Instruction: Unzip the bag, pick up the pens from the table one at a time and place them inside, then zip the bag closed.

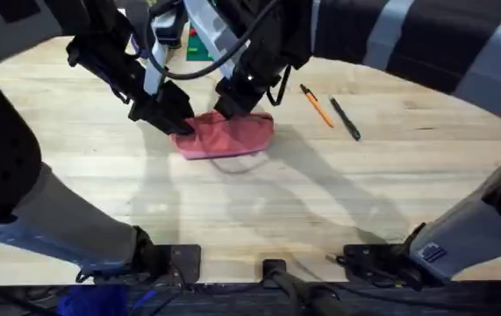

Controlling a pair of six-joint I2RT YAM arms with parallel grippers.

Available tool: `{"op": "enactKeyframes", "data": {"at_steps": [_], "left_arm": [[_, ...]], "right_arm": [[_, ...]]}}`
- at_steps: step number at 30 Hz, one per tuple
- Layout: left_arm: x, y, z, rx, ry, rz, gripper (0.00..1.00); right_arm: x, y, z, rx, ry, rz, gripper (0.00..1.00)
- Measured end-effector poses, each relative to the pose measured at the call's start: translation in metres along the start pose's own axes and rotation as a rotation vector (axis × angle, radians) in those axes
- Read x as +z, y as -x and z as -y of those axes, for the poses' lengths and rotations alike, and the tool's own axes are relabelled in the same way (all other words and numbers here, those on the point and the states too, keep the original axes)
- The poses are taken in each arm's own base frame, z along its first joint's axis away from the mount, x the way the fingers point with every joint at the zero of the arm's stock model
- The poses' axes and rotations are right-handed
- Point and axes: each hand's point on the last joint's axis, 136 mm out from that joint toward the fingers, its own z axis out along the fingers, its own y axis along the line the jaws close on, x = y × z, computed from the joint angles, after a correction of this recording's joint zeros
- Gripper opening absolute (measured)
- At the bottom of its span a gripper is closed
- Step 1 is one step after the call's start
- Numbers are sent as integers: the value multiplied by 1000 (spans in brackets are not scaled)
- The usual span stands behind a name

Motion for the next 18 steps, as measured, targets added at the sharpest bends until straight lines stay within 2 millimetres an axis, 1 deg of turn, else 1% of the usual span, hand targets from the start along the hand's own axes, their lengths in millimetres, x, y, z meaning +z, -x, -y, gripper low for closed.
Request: {"op": "enactKeyframes", "data": {"at_steps": [7, 14, 18], "left_arm": [[-1, 14, -3, 140, 23, 81, 42], [0, 17, -6, 197, 34, 103, 42], [5, 17, -7, 206, 17, 136, 42]], "right_arm": [[-5, 4, -7, -7, 21, 19, 32], [-8, 6, -9, -10, 24, 30, 32], [-8, 14, -8, 5, 19, 61, 32]]}}
